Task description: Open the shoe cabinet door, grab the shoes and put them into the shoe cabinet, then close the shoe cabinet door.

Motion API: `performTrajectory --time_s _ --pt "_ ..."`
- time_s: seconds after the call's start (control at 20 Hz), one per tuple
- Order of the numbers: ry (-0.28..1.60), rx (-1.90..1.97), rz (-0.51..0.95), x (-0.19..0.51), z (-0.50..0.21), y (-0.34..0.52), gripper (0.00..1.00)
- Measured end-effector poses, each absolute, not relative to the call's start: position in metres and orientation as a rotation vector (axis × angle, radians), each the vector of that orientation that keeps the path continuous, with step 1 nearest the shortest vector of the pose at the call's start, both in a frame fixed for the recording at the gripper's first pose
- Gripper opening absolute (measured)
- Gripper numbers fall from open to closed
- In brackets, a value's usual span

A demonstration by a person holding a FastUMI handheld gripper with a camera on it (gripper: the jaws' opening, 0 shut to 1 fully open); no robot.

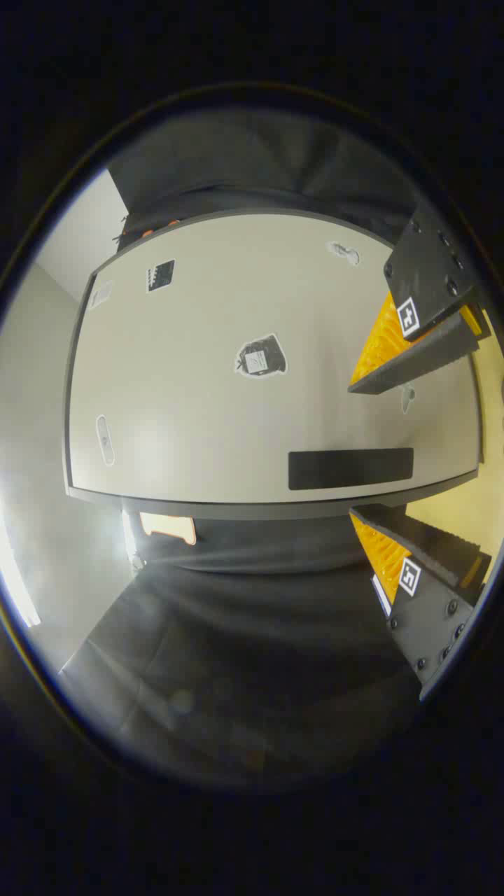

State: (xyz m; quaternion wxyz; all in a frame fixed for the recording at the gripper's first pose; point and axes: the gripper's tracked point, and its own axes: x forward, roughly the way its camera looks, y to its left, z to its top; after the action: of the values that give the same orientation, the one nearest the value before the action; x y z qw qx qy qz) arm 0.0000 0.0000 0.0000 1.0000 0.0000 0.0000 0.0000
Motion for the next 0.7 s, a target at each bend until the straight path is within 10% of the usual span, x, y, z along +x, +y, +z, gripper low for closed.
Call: performTrajectory --time_s 0.7 --pt "-0.007 0.004 0.005 -0.0017 0.0056 0.0005 0.35"
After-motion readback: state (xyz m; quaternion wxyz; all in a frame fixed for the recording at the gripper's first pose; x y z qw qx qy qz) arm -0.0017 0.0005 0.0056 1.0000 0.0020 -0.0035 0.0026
